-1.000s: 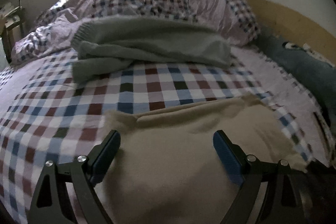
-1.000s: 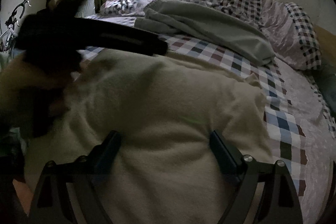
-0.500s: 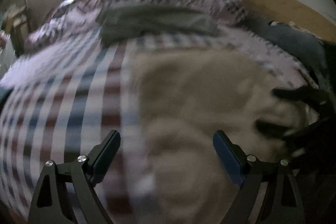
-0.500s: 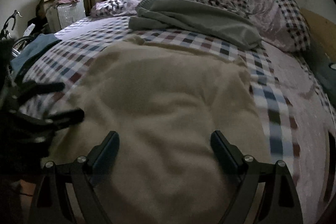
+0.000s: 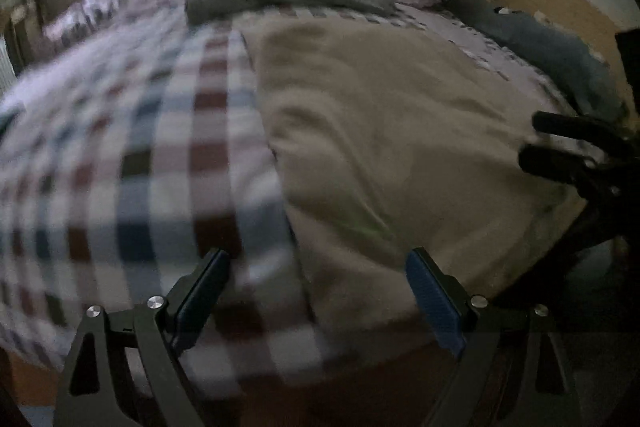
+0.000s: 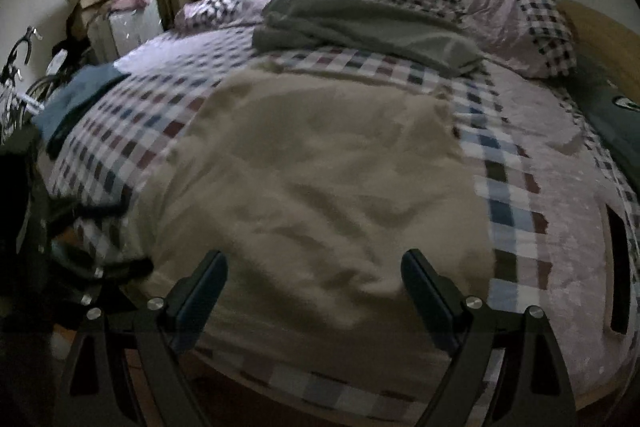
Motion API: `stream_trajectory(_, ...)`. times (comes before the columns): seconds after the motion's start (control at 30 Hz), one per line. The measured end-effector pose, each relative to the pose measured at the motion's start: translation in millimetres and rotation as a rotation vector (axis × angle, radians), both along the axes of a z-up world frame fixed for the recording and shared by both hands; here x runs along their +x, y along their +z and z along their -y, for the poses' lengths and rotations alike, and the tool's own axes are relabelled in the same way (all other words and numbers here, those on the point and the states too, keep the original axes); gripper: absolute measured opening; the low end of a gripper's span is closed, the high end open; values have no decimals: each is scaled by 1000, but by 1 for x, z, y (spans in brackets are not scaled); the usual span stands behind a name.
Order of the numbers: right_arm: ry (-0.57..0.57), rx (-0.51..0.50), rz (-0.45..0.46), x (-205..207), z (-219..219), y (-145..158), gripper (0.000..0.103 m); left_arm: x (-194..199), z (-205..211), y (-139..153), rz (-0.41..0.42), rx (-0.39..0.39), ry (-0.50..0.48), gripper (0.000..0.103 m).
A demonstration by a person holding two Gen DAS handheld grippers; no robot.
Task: Fold clothes
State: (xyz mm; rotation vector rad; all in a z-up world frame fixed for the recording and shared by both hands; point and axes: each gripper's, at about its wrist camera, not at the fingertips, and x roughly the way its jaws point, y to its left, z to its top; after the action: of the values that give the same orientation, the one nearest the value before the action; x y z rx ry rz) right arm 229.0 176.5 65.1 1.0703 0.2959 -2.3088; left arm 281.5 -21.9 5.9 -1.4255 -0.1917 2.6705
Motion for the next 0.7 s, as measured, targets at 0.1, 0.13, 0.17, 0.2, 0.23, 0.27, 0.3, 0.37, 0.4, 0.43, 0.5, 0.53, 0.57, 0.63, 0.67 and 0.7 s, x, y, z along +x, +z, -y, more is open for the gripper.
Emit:
stream_trajectory(0.1, -35, -41, -12, 0, -13, 9, 91, 4, 11, -1, 27, 195, -3, 92)
stream_trajectory(0.13, -47, -61, -18, 1, -18, 12, 91, 5, 16, -2, 32, 274, 1, 92)
stream_trajectory(0.17, -58, -80, -24, 2, -24, 16, 91, 5, 23, -4, 41, 360, 14, 92)
stream_trajectory(0.2, -67, -99, -28, 2, -28, 18, 91, 5, 30, -7, 47, 428, 32, 92)
stream_trajectory(0.23, -75, -117, -31, 2, -32, 20, 91, 5, 37, -10, 53, 500, 52, 92)
stream_trajectory(0.27, -84, -135, -34, 3, -36, 22, 91, 4, 45, -15, 62, 579, 75, 92)
stream_trajectory(0.3, -85, -147, -22, 1, -36, 21, 91, 4, 52, -20, 71, 649, 97, 92)
stream_trajectory(0.37, -87, -160, -6, 0, -37, 20, 91, 2, 63, -28, 87, 752, 129, 92)
stream_trajectory(0.4, -87, -161, -1, -1, -37, 19, 91, 2, 68, -32, 91, 804, 146, 92)
stream_trajectory(0.43, -85, -159, -3, -1, -38, 19, 91, 1, 70, -33, 95, 841, 152, 92)
stream_trajectory(0.5, -83, -165, -5, -1, -39, 19, 91, -1, 73, -40, 112, 913, 160, 92)
stream_trajectory(0.53, -84, -172, -6, -1, -40, 19, 91, -1, 74, -42, 119, 939, 162, 92)
stream_trajectory(0.57, -85, -178, -6, -2, -41, 19, 91, -1, 74, -44, 123, 951, 163, 92)
stream_trajectory(0.63, -85, -190, -7, -3, -41, 19, 91, 0, 76, -46, 128, 968, 165, 92)
stream_trajectory(0.67, -84, -195, -7, -3, -41, 20, 91, 0, 77, -47, 132, 974, 166, 92)
stream_trajectory(0.7, -80, -195, -7, -3, -40, 20, 91, 1, 77, -49, 138, 973, 172, 92)
